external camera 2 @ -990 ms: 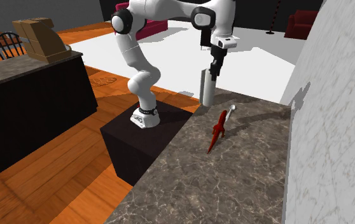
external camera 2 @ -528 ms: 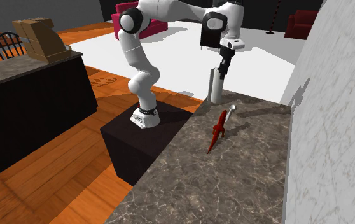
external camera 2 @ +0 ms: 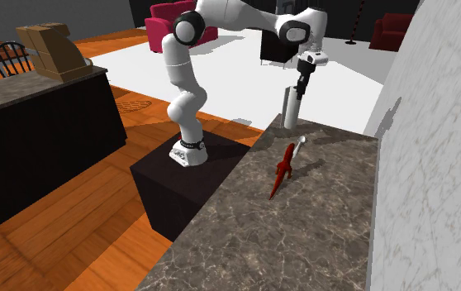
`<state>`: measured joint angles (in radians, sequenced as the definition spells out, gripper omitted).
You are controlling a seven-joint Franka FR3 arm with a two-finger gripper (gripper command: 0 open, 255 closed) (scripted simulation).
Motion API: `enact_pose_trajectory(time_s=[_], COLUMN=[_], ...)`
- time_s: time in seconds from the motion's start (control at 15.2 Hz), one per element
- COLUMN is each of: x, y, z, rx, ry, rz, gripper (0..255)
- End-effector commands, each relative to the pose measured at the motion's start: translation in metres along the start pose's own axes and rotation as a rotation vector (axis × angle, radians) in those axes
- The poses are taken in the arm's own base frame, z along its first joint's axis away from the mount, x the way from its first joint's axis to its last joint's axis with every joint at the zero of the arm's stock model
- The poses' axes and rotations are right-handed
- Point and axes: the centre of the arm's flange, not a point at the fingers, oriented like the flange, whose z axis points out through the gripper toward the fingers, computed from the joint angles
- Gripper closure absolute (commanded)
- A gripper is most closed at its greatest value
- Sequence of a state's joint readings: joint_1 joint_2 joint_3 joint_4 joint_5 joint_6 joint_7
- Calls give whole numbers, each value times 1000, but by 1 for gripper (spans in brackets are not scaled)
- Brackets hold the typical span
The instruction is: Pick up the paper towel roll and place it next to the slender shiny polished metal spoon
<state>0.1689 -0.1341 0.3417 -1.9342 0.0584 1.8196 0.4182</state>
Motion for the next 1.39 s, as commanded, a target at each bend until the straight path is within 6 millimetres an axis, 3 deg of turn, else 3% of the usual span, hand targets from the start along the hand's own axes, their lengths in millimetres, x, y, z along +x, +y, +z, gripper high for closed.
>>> enact_pose_trajectory(time_s=[0.0,0.86,1.32], x=[5,43,43], y=[-24,-181,-180], z=[8,53,90], rx=[1,1,1], ry=[0,0,0], rz=[1,1,1], gripper=[255,255,255])
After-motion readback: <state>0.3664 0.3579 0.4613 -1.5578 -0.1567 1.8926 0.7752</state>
